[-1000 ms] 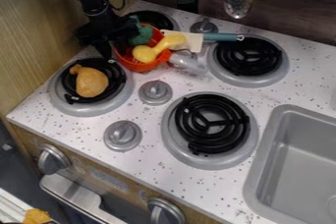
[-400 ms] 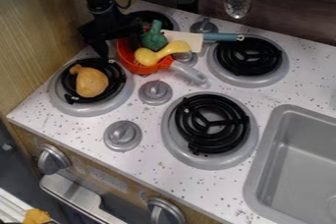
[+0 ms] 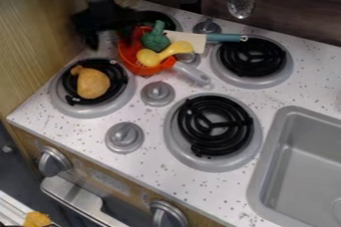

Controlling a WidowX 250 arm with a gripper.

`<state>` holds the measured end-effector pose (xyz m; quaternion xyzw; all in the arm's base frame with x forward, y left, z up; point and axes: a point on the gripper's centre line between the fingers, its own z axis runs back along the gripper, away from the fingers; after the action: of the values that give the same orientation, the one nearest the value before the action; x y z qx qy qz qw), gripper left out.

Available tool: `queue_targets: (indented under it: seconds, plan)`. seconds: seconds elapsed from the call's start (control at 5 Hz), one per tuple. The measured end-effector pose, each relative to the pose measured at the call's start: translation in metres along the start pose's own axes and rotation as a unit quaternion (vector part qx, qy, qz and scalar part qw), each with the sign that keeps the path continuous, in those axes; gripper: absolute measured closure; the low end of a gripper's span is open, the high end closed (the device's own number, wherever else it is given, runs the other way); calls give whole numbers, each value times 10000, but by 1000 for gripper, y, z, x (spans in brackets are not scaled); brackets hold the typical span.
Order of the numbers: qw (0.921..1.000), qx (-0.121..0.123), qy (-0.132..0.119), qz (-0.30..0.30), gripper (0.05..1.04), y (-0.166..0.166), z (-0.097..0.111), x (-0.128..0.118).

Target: Moved the orange bucket to the left upper burner

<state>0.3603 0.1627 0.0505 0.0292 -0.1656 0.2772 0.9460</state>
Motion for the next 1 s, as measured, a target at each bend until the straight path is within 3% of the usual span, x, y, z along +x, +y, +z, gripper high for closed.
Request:
queue_targets:
  seconds: [0.4,1.0]
  plan:
    - [9995,129,-208,-222,83,-9,16,-3]
    - [9948,85,-328,-956,83,-39,44,-51]
